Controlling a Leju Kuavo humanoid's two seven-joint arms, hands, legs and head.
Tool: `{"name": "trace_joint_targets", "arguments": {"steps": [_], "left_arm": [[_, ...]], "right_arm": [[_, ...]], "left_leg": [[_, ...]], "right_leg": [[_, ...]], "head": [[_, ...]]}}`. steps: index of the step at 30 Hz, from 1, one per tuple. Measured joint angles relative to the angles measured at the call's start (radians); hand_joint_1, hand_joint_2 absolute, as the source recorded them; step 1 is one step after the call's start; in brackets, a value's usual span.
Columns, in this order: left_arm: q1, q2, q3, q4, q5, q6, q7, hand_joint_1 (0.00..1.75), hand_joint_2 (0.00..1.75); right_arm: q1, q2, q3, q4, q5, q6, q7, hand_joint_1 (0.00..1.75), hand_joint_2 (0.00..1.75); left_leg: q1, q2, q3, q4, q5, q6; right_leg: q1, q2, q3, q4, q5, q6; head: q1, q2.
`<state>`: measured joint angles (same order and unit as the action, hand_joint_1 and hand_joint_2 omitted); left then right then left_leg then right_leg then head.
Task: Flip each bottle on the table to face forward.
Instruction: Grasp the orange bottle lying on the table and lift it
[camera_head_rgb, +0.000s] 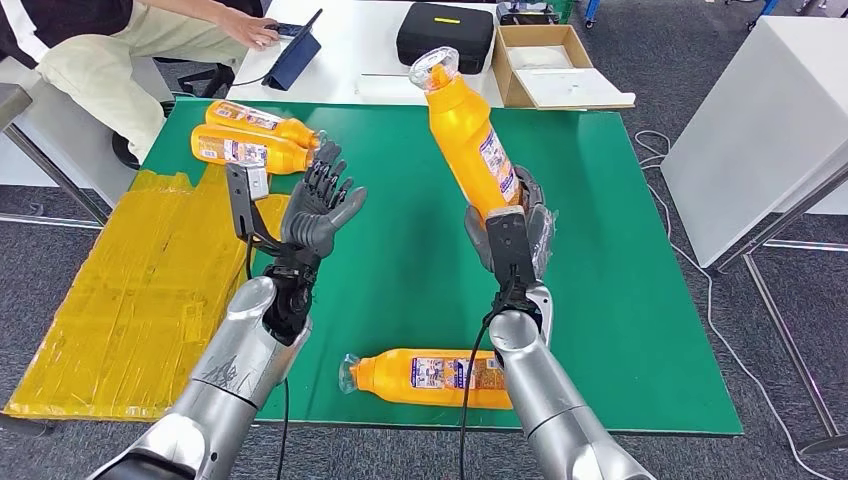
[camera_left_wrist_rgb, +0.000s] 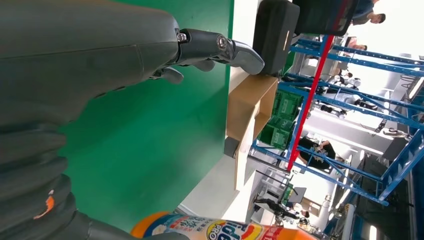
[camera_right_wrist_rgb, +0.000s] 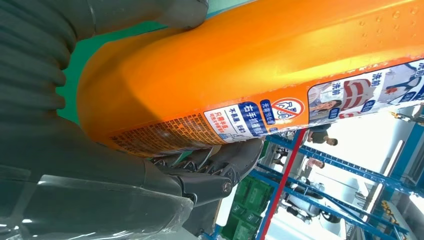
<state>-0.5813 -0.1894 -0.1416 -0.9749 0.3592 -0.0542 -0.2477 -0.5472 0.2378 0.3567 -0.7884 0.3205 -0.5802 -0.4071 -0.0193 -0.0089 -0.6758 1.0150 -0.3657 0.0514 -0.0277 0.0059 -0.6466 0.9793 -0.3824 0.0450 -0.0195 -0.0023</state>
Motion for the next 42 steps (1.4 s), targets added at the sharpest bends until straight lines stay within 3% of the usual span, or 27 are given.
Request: {"name": "trace_joint_targets", "arguments": {"steps": [11,18,25,42], "left_arm": [[-0.009,-0.017,-0.047,-0.017,0.012,-0.009,0.015,0.00,1.75],[-0.016,-0.024,-0.116,-0.082,-0.012,0.018,0.014,0.00,1.75],[-0.010,-0.024,-0.159,-0.177,-0.028,0.042,0.015,0.00,1.75],[-0.002,-0.002,-0.162,-0.218,-0.011,0.080,0.014,0.00,1.75]], "right_arm": [[-0.014,0.028,0.011,0.013,0.029,-0.054,-0.042,1.75,1.75],[-0.041,0.061,0.050,0.024,0.045,0.008,-0.088,1.75,1.75],[-0.074,0.105,0.156,0.066,0.098,0.061,-0.034,1.74,1.75],[-0.133,0.111,0.280,0.121,0.110,0.087,0.068,1.75,1.75]], "left_leg": [[0.000,0.000,0.000,0.000,0.000,0.000],[0.000,0.000,0.000,0.000,0.000,0.000],[0.001,-0.001,-0.001,0.000,0.000,0.000],[0.001,0.000,-0.001,0.000,0.000,0.000]], "right_leg": [[0.000,0.000,0.000,0.000,0.000,0.000],[0.000,0.000,0.000,0.000,0.000,0.000],[0.001,-0.001,0.000,0.000,0.000,0.000],[0.000,0.000,-0.001,0.000,0.000,0.000]], "head": [[0.000,0.000],[0.000,0.000],[0.000,0.000],[0.000,0.000]]}}
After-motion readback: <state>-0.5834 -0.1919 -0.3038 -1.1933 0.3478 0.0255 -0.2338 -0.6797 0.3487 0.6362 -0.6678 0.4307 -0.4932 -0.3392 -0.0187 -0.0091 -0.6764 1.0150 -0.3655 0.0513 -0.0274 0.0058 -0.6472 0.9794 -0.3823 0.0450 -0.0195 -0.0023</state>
